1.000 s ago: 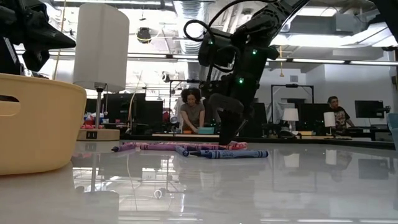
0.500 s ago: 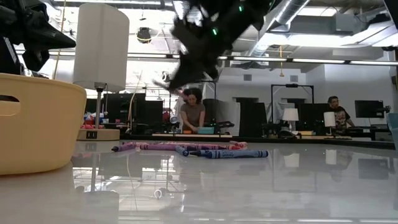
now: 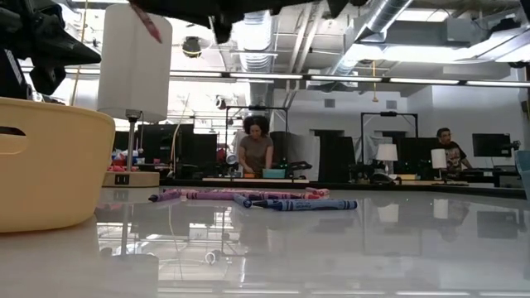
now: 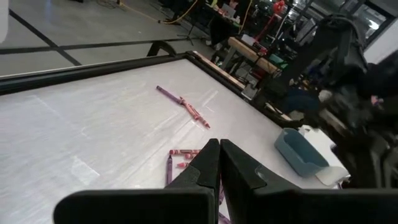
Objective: Sort crayons
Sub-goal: Put the pink crayon into the yellow bin, then put the red crayon into the blue bin
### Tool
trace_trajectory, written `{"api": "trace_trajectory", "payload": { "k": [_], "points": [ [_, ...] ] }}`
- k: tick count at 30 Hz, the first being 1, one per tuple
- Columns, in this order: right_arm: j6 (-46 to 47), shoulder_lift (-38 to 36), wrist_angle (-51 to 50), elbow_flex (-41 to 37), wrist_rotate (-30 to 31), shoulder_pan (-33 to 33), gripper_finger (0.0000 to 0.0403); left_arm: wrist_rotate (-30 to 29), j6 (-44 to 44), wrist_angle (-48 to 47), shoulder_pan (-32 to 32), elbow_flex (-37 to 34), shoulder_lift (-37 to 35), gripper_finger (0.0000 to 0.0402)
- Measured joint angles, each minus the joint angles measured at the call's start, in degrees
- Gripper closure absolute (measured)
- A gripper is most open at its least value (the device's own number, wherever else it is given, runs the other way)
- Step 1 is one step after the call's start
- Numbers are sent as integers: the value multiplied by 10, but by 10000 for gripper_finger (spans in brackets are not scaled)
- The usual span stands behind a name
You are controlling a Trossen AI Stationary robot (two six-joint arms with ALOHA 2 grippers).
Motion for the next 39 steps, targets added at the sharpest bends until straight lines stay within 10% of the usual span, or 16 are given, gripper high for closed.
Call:
{"api": "trace_trajectory", "payload": {
  "k": [20,39],
  "points": [
    [120,214,136,105,-123,11,399,0,0,0,0,0,0,401],
    [133,214,43,104,-105,6,328,1,-10,-6,0,0,0,401]
  ]
}}
